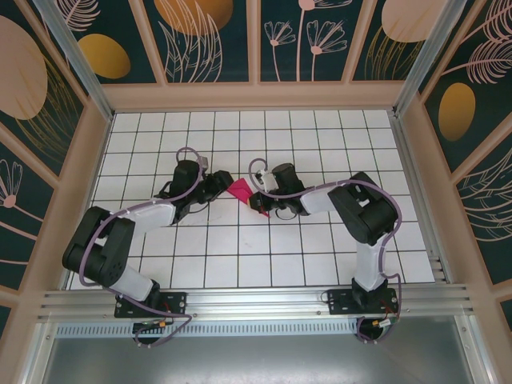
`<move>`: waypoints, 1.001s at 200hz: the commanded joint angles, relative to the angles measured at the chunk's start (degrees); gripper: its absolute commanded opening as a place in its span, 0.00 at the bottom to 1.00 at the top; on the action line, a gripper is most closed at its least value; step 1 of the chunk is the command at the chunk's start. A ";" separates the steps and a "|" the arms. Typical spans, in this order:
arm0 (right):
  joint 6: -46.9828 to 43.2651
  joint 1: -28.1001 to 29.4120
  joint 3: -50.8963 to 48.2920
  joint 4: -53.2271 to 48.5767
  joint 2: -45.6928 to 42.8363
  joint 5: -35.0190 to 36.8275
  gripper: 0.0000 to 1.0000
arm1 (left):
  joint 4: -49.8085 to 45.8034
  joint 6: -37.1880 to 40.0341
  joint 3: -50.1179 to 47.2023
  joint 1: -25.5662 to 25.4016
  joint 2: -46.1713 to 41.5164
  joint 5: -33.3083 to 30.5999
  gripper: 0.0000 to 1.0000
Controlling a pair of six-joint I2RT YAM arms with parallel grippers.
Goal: Fold a paper plane with a square sheet of paper (pick it up from the middle)
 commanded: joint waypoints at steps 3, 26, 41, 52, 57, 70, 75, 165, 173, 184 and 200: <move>2.87 -0.59 0.83 1.59 1.13 -3.36 0.00 | 5.10 0.71 -0.71 -1.34 2.40 3.07 0.44; 4.24 -1.11 0.71 1.23 1.91 -3.99 0.00 | 6.32 0.32 -0.61 -2.22 4.32 3.82 0.39; 4.95 -1.33 0.55 1.15 2.34 -4.51 0.00 | 7.26 0.02 -0.54 -2.65 5.56 4.39 0.38; 5.49 -1.39 0.53 1.02 2.67 -4.49 0.00 | 7.57 -0.02 -0.31 -2.90 6.44 4.75 0.36; 5.75 -1.47 0.53 1.00 2.88 -4.59 0.00 | 7.75 -0.06 -0.26 -2.99 6.79 4.79 0.35; 6.31 -1.66 0.65 0.68 3.52 -5.01 0.00 | 8.27 -0.23 -0.27 -3.19 7.68 5.07 0.34; 6.54 -1.80 0.67 0.66 3.66 -5.28 0.00 | 8.60 -0.29 -0.29 -3.16 7.91 5.21 0.33; 10.36 -3.15 3.63 -6.80 4.64 -5.35 0.00 | 13.82 -0.18 -0.73 -3.65 13.35 6.85 0.20; 10.62 -3.23 4.00 -7.98 4.81 -4.96 0.00 | 14.46 -0.27 -0.84 -3.65 13.62 6.81 0.18; 11.15 -3.38 4.23 -8.79 4.97 -4.87 0.00 | 15.10 -0.16 -0.88 -3.63 13.96 6.76 0.17; 11.91 -3.65 4.74 -10.02 5.25 -4.77 0.00 | 15.44 0.04 -0.71 -3.65 14.56 6.74 0.13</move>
